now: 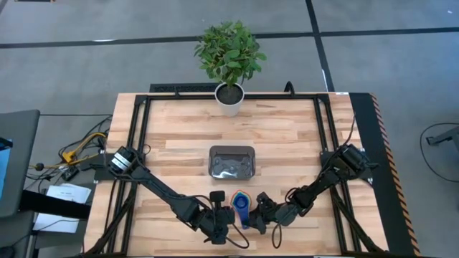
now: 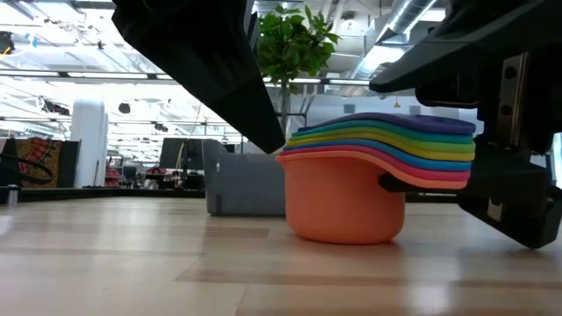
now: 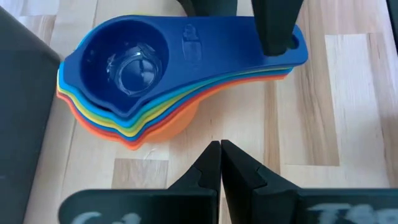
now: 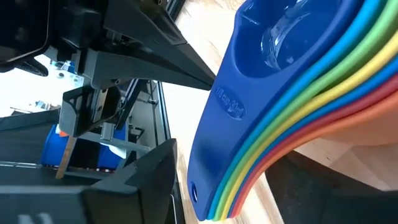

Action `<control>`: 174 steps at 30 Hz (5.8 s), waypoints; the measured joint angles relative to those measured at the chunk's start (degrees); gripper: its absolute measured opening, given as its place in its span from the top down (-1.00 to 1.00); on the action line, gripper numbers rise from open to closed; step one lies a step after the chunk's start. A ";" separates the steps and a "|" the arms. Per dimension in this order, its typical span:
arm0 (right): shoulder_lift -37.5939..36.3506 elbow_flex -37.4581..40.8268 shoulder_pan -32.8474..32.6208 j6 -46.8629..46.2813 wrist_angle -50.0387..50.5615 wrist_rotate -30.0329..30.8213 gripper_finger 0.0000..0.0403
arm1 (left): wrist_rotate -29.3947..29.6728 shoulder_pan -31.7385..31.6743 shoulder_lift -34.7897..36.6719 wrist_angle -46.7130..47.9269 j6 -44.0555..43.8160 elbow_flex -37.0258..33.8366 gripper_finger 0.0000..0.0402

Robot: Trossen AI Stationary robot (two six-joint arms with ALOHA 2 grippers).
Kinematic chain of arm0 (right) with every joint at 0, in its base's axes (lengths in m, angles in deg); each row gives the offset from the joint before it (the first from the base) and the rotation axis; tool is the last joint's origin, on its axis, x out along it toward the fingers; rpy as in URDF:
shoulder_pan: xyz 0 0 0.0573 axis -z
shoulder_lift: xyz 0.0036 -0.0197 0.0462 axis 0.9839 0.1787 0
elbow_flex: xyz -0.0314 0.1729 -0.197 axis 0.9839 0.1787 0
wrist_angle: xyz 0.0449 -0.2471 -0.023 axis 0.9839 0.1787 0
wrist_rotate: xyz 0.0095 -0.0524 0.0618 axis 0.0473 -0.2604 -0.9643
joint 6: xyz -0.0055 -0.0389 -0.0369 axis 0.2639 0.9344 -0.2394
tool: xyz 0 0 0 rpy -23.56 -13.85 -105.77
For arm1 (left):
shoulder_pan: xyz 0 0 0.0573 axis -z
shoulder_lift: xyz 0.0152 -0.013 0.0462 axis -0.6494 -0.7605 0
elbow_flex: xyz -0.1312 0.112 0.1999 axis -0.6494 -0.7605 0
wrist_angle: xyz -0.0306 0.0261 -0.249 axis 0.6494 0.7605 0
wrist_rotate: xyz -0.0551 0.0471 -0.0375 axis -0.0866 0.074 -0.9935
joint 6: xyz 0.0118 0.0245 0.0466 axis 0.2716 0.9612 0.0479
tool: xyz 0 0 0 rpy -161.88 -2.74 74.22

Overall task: Nest measuring cups in basket
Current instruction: Put the nested measuring cups into the black bin

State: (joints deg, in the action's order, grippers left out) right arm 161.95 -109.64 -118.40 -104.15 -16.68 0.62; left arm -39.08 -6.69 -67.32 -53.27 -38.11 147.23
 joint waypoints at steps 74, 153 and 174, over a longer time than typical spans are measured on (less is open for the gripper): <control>-9.52 0.10 12.04 10.95 -2.37 -3.41 0.49 | 16.41 1.14 15.12 11.71 5.73 -0.02 1.00; 7.58 -6.28 16.23 -7.72 -14.84 15.94 0.42 | 24.30 1.86 15.26 23.10 -9.34 -2.62 1.00; 7.41 -6.19 17.14 -12.02 -14.19 5.48 -0.13 | 23.78 2.10 15.23 23.10 -11.00 -2.62 1.00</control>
State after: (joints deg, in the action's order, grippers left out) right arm 169.37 -115.84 -101.26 -116.17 -30.87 6.10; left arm -15.30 -4.59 -52.09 -30.17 -49.11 144.61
